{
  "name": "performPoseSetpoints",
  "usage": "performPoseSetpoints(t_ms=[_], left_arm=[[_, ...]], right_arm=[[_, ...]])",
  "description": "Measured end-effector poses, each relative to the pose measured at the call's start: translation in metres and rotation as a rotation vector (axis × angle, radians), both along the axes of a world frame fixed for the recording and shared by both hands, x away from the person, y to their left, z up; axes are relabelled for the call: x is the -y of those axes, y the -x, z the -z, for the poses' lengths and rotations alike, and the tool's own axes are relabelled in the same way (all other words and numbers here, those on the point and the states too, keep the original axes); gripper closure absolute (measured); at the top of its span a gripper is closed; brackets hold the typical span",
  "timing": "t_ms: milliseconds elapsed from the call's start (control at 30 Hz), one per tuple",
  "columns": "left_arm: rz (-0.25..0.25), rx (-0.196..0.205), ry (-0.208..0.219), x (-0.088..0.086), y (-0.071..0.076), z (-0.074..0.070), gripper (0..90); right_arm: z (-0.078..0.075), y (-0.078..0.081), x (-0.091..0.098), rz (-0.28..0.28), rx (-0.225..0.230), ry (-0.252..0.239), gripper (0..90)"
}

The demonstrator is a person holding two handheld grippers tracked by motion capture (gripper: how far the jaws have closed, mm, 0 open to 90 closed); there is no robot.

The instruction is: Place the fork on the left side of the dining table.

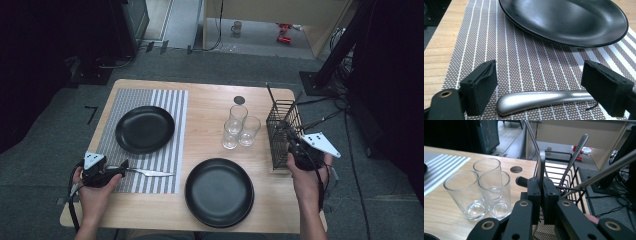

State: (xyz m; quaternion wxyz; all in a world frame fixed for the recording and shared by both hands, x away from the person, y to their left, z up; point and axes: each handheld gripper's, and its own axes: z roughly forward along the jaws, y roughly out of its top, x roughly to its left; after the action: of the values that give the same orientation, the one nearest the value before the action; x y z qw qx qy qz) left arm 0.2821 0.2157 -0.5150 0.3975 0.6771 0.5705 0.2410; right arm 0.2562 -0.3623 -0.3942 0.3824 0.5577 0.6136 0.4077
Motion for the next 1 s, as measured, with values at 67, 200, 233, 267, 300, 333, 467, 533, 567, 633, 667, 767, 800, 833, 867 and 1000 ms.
performPoseSetpoints(t_ms=[67,200,233,267,300,333,467,533,567,633,667,767,800,833,867,1000], left_arm=[[0.001,0.003,0.004,0.0,0.0,0.0,13.9],[0.001,0.004,0.013,-0.002,0.0,0.0,13.9],[-0.001,0.006,0.02,-0.002,0.0,0.0,13.9],[-0.001,0.005,0.025,-0.003,0.0,-0.001,13.9],[-0.002,0.006,0.028,-0.003,0.0,-0.001,13.9],[-0.003,0.009,0.032,-0.004,0.0,-0.001,13.9],[-0.012,0.036,0.04,-0.005,0.002,-0.004,13.9],[-0.015,0.039,0.039,-0.006,0.002,-0.004,13.9],[-0.015,0.039,0.039,-0.006,0.002,-0.005,13.9],[-0.015,0.04,0.034,-0.006,0.002,-0.006,13.9],[-0.014,0.041,0.029,-0.005,0.002,-0.006,13.9],[-0.006,0.041,0.024,-0.004,0.002,-0.008,13.9],[-0.005,0.042,0.029,-0.003,0.002,-0.009,13.8],[-0.005,0.042,0.029,-0.003,0.002,-0.009,13.9],[0.002,0.043,0.042,-0.003,0.002,-0.011,13.9],[0.015,0.059,0.045,0.001,0.003,-0.017,13.9]], right_arm=[[0.004,-0.003,-0.001,0.004,-0.012,0.01,86.2],[0.017,-0.007,0.002,0.019,-0.034,-0.003,87.3],[0.018,-0.007,0.003,0.02,-0.028,-0.007,87.5],[0.018,-0.007,0.004,0.02,-0.024,-0.007,87.7],[0.018,-0.007,0.004,0.025,-0.023,-0.005,87.8],[0.017,-0.007,0.005,0.029,-0.023,-0.004,88.0],[0.015,-0.007,0.007,0.033,-0.008,-0.001,88.1],[0.012,-0.005,0.007,0.035,0.003,-0.004,88.1],[0.01,-0.005,0.007,0.031,0.009,-0.008,88.1],[0.006,-0.003,0.006,0.027,0.019,-0.015,88.1],[0.004,-0.002,0.006,0.025,0.025,-0.018,88.1],[-0.003,0.001,0.005,0.017,0.041,-0.038,88.1],[-0.006,0.002,0.005,0.013,0.044,-0.044,88.1],[-0.006,0.002,0.005,0.013,0.044,-0.044,88.1],[-0.011,0.004,0.005,0.004,0.052,-0.049,88.1],[-0.022,0.009,0.003,-0.004,0.07,-0.056,88.0]])
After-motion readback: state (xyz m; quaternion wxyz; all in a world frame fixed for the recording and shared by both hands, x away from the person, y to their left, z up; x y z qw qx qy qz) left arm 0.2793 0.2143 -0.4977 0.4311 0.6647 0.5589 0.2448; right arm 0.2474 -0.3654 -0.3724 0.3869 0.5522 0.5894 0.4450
